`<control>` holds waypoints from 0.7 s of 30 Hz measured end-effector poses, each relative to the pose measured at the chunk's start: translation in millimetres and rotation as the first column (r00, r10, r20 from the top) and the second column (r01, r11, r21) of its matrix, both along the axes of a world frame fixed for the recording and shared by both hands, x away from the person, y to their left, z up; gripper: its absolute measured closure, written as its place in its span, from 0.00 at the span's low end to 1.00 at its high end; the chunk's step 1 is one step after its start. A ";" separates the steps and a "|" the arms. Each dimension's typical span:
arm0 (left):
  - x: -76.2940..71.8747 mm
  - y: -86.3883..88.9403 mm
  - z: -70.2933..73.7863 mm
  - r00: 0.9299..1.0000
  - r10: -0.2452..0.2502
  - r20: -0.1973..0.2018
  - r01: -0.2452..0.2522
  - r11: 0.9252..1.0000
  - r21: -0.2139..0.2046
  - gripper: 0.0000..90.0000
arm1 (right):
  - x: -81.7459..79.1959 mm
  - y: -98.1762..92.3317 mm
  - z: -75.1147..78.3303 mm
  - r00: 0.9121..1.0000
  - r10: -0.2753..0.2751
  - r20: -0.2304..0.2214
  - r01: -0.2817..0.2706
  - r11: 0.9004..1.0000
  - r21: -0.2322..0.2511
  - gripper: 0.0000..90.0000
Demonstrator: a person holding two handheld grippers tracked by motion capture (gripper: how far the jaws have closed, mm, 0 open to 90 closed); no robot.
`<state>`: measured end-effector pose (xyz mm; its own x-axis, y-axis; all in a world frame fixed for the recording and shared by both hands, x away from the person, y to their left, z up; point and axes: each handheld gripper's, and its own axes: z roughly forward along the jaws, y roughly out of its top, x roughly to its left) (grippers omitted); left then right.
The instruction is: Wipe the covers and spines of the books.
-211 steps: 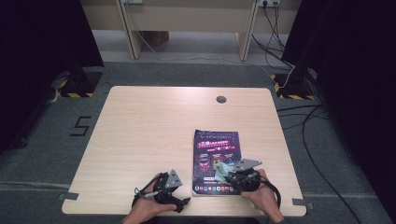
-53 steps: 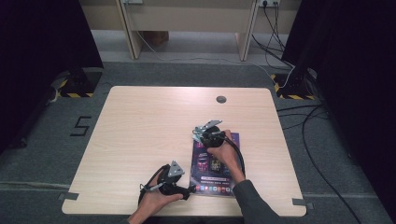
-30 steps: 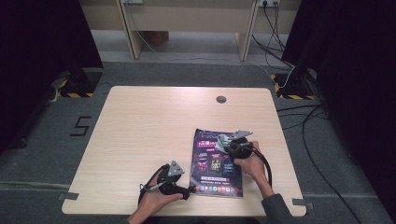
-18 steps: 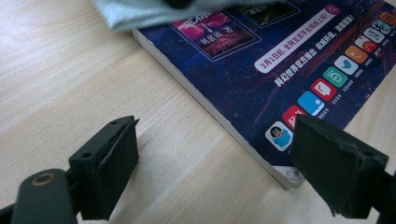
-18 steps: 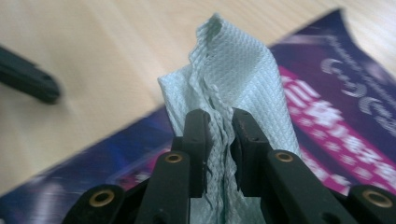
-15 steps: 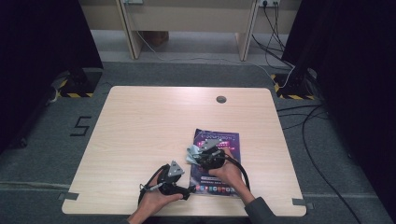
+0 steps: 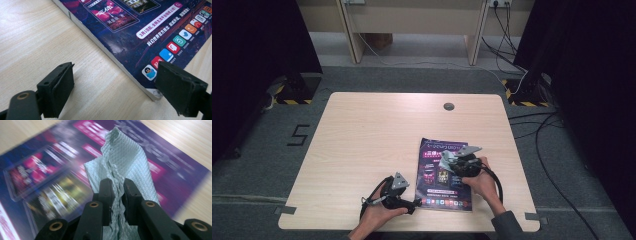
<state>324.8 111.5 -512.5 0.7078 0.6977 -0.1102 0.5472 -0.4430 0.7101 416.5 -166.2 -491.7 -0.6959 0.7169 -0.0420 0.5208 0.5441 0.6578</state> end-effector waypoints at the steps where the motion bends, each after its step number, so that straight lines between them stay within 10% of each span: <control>1: 0.2 0.1 -0.1 1.000 0.000 -0.001 0.000 1.000 -0.001 0.16 | -0.8 -6.5 0.1 1.000 -0.012 -0.001 0.012 1.000 0.004 0.88; 21: -0.1 0.2 -0.2 1.000 0.002 0.000 -0.002 1.000 -0.002 0.16 | -87.3 -10.1 -1.0 0.990 0.139 -0.024 -0.138 0.990 0.044 0.88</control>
